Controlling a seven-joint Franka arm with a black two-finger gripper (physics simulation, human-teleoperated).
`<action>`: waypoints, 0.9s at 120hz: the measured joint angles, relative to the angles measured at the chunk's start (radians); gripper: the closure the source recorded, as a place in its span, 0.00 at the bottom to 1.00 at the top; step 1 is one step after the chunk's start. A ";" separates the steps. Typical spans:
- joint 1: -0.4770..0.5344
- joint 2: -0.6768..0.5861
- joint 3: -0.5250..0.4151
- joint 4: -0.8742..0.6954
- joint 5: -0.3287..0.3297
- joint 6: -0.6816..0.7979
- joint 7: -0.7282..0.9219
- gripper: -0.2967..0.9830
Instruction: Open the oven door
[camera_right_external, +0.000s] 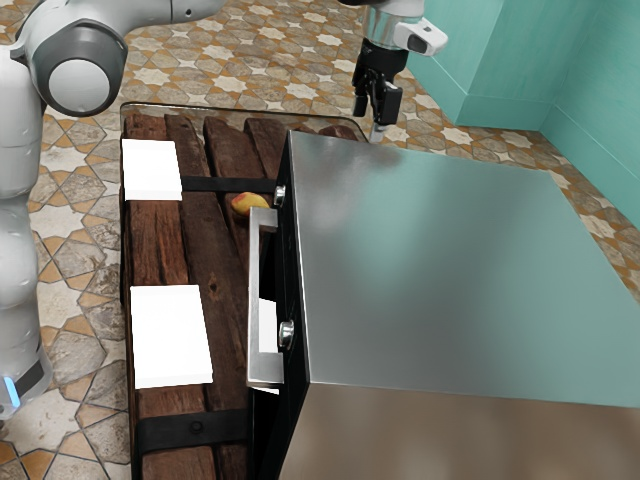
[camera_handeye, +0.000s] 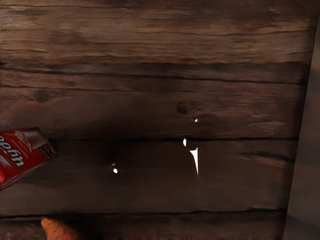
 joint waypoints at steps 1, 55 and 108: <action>0.000 0.000 0.000 0.000 0.000 0.000 0.000 0.23; 0.005 -0.076 0.000 0.290 -0.005 -0.081 0.000 0.23; -0.009 -0.373 -0.595 0.210 0.097 0.035 0.138 0.23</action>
